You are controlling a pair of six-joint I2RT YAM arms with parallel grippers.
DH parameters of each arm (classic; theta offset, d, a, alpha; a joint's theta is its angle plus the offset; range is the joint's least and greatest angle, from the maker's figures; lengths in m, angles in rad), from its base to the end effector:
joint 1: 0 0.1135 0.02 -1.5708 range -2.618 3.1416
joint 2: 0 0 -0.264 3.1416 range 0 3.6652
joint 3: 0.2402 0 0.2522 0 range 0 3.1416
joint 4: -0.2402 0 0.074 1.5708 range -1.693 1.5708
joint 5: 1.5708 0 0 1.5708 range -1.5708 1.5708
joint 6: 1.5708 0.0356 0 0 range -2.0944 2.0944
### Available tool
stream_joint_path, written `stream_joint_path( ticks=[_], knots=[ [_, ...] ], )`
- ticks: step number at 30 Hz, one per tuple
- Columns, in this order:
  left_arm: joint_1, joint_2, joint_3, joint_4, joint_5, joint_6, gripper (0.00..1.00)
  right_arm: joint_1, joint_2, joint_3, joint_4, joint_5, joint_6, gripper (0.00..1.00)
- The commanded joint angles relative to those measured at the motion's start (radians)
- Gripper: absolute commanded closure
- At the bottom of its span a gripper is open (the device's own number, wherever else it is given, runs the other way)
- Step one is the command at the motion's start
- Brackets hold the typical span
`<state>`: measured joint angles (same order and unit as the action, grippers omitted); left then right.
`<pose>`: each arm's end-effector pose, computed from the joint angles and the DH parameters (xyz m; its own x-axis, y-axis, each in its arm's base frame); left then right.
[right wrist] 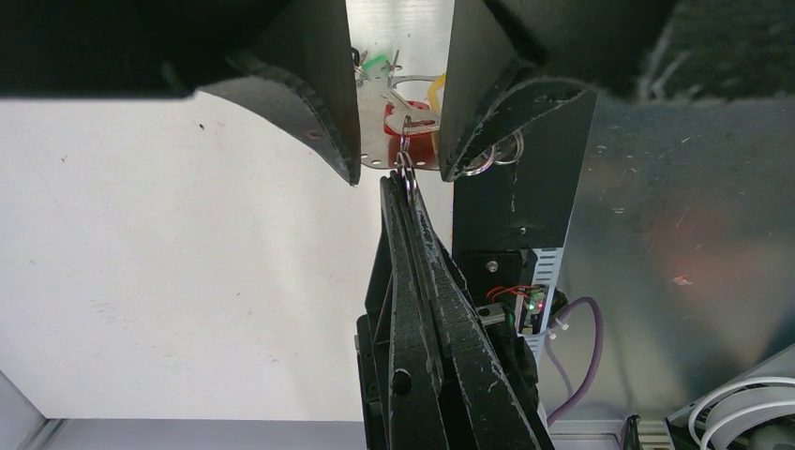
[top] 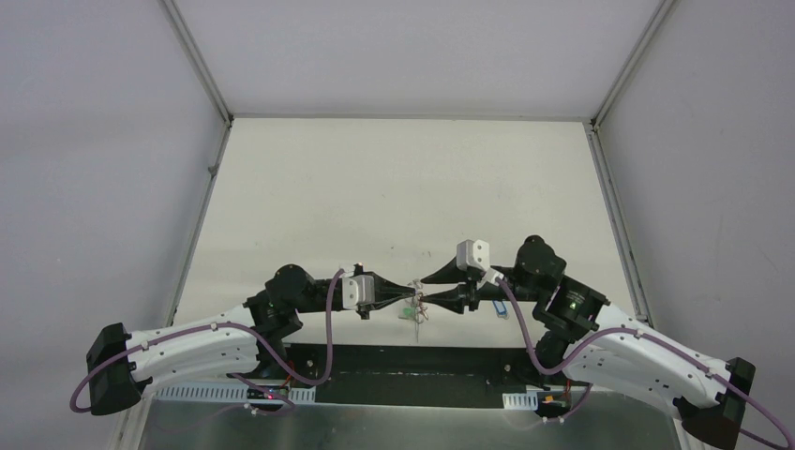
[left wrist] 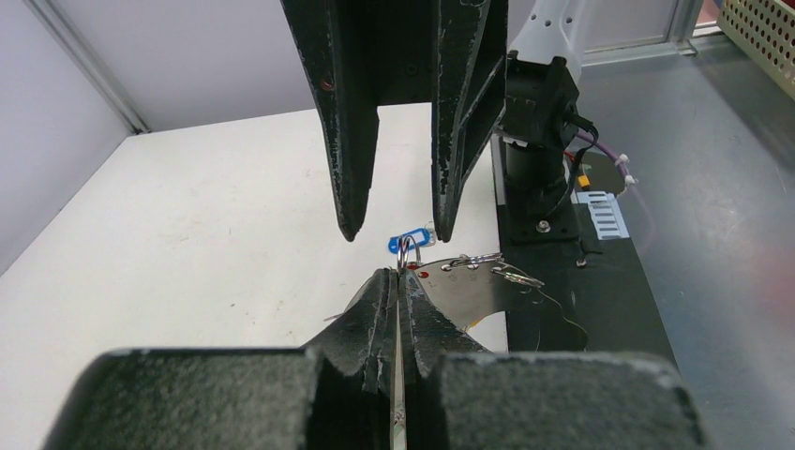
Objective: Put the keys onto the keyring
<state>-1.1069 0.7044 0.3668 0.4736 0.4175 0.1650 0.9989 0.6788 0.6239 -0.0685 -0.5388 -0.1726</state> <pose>0.0656 -0.1633 0.2744 0.2236 -0.1114 -0.9683 0.9737 0.0690 0.2170 0.0746 0.1496 0.3129 0.1057 -0.1082 -0.9885 -0.9940 0.0181 -0.1082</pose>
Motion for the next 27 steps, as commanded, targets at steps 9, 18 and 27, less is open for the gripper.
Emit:
stream_joint_path(
  ticks=[9, 18, 27],
  knots=[
    [-0.008, -0.020, 0.041, 0.074, 0.006, -0.034, 1.00, -0.002, 0.042, 0.012, 0.042, -0.037, -0.014, 0.72],
    [-0.008, -0.023, 0.049, 0.058, 0.010, -0.038, 1.00, -0.002, 0.059, 0.017, 0.051, -0.052, -0.025, 1.00],
    [-0.008, -0.052, 0.091, -0.109, -0.067, -0.048, 0.70, -0.002, 0.064, 0.059, -0.066, -0.025, -0.036, 1.00]
  ],
)
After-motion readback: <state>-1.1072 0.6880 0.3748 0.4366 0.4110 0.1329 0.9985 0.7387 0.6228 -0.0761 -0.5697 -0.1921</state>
